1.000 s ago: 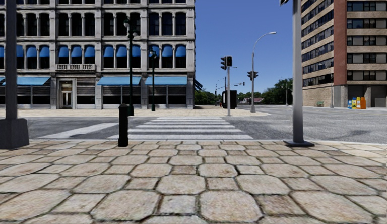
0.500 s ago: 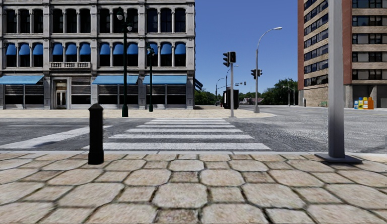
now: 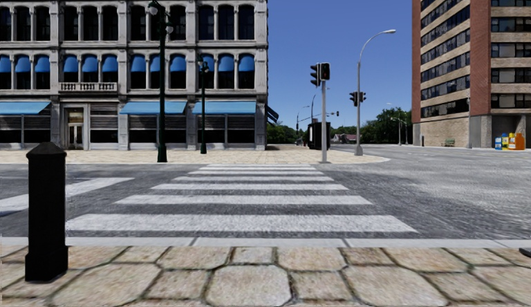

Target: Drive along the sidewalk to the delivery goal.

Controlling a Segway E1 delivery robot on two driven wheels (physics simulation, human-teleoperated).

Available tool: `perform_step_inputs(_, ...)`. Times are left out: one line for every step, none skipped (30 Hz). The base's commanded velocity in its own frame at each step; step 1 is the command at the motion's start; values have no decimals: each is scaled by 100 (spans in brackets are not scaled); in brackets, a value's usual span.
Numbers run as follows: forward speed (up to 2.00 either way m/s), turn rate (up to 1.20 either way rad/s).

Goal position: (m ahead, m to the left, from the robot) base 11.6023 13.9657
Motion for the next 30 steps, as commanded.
perform_step_inputs(200,0)
perform_step_inputs(200,0)
perform_step_inputs(200,0)
perform_step_inputs(200,0)
perform_step_inputs(200,0)
perform_step_inputs(200,0)
perform_step_inputs(200,0)
perform_step_inputs(200,0)
perform_step_inputs(200,0)
perform_step_inputs(200,0)
perform_step_inputs(200,0)
perform_step_inputs(200,0)
perform_step_inputs(200,0)
perform_step_inputs(200,0)
perform_step_inputs(200,0)
perform_step_inputs(200,0)
perform_step_inputs(200,0)
perform_step_inputs(200,0)
perform_step_inputs(200,0)
perform_step_inputs(200,0)
perform_step_inputs(200,0)
perform_step_inputs(200,0)
perform_step_inputs(200,0)
perform_step_inputs(200,0)
perform_step_inputs(197,0)
perform_step_inputs(181,0)
perform_step_inputs(167,0)
perform_step_inputs(159,0)
perform_step_inputs(159,0)
perform_step_inputs(150,0)
